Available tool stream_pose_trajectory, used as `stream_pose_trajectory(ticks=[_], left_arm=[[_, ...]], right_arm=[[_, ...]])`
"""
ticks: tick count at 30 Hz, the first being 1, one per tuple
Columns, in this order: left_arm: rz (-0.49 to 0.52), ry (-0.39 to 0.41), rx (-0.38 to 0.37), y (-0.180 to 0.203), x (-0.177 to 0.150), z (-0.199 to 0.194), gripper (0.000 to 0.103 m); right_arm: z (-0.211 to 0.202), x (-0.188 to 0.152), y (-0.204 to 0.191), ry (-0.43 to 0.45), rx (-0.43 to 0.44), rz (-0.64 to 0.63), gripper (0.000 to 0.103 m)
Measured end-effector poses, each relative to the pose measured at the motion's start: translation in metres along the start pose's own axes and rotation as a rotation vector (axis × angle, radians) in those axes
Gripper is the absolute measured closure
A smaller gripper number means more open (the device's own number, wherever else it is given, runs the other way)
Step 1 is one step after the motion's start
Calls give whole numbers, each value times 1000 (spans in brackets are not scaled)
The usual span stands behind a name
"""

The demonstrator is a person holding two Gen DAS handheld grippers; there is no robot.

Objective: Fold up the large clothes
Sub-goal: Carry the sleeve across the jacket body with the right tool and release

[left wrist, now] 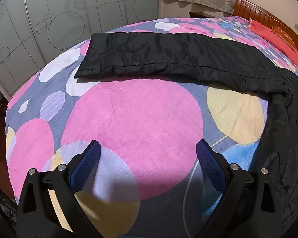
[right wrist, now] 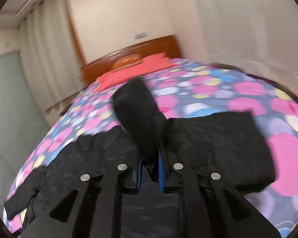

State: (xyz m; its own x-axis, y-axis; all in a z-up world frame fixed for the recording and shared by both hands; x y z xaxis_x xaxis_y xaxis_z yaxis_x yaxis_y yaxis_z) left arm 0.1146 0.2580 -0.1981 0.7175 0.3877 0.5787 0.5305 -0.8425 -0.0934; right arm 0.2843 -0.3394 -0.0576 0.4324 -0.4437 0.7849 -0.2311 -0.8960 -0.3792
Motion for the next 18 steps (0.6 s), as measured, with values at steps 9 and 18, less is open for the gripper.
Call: stream_pose_trajectory(ticks=[9, 18], left_arm=[[6, 20, 16, 0, -1, 1, 5], [5, 27, 18, 0, -1, 1, 4]], right_arm=[[58, -65, -118, -158, 119, -224, 90], [104, -149, -165, -383, 91, -420, 85]])
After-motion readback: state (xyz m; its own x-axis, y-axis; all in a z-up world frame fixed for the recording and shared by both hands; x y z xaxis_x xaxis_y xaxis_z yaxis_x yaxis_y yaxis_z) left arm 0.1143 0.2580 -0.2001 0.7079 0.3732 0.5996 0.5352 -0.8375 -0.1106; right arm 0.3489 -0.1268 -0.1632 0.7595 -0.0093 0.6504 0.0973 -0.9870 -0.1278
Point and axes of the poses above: each gripper's, at about its wrist camera, not at the fingertips, and z roughly the way its jaws point, y to its right, x to its top, the point moved 8 cm from there along z, roughly the way its jaws point, and after that the axes turned 8 degrees about z, right-handed, at the moved point
